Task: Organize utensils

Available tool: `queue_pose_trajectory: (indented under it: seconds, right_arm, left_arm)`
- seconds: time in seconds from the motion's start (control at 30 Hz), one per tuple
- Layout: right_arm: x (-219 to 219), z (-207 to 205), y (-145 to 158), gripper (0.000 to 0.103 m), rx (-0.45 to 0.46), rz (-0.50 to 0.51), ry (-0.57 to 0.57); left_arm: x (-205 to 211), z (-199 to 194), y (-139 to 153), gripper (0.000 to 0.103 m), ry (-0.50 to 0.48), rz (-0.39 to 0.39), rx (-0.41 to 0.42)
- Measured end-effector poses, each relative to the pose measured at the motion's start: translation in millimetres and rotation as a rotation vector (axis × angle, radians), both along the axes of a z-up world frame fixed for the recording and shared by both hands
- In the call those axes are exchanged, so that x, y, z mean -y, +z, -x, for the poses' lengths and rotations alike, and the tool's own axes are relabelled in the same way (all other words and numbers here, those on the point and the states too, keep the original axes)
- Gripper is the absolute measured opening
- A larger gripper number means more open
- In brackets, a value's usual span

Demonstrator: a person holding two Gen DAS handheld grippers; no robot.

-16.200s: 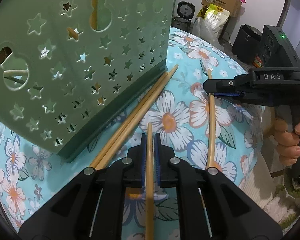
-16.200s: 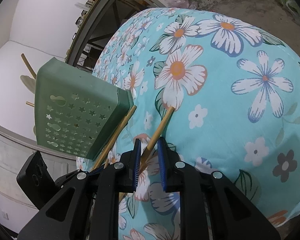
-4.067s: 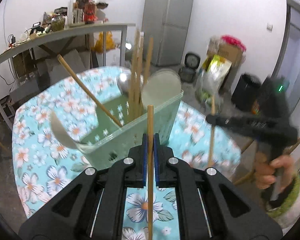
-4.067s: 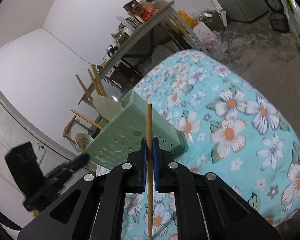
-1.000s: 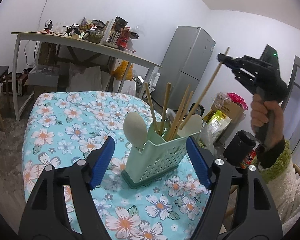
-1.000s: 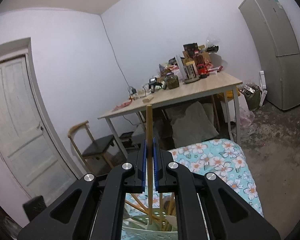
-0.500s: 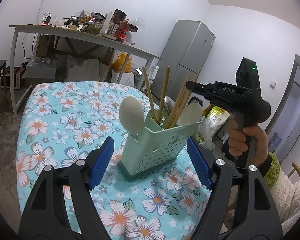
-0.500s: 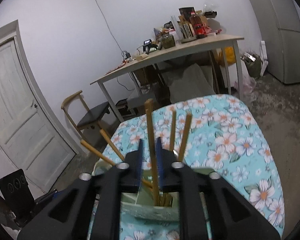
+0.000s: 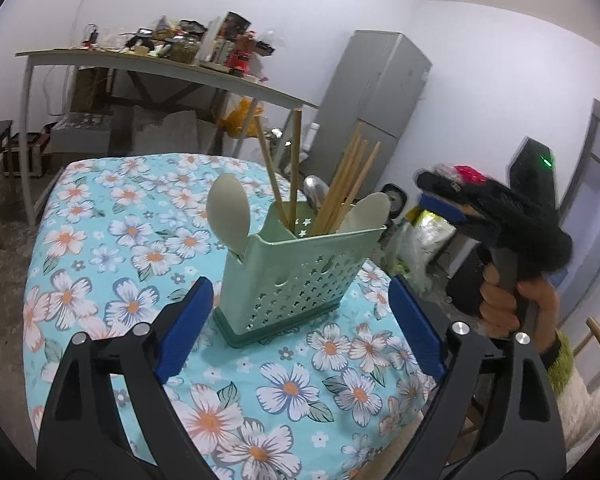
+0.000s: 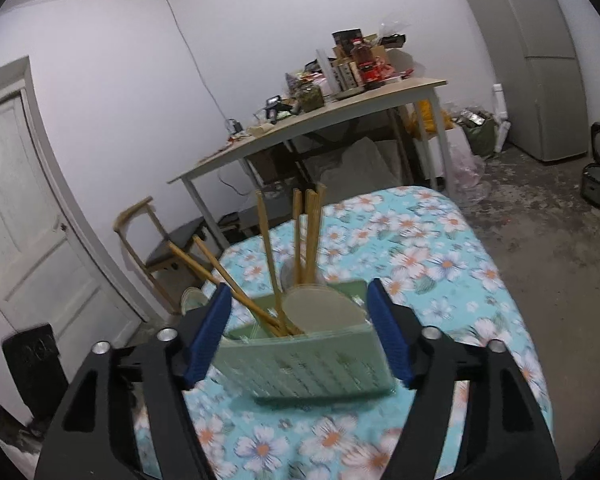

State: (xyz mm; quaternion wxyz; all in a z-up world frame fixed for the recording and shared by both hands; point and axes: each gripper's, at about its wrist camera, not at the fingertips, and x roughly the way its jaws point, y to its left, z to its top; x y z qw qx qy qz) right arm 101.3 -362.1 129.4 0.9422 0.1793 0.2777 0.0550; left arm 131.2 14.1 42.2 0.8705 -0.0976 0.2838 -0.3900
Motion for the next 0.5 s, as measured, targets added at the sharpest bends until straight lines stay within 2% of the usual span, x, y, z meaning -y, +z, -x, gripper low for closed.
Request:
queue_pose_trajectory:
  seconds: [0.2,0.33,0.5]
  right_arm:
    - [-4.5,36.9,-17.0,0.088,-0.045,0.084,-0.050]
    - [-3.8,59.4,-36.8,0.091,-0.103,0.115,-0.093]
    - [-3.6,77.8,-56.4,0.094,-0.164,0.137,-0.129]
  left_arm:
    - [11.5,7.9,-4.1,0.092,0.078,-0.052,-0.047]
    - [18.0,10.6,-11.4,0.095,0.094,-0.089,-0.105]
    - [22.3,19.0,-17.1,0.095,0.164,-0.147,-0.108]
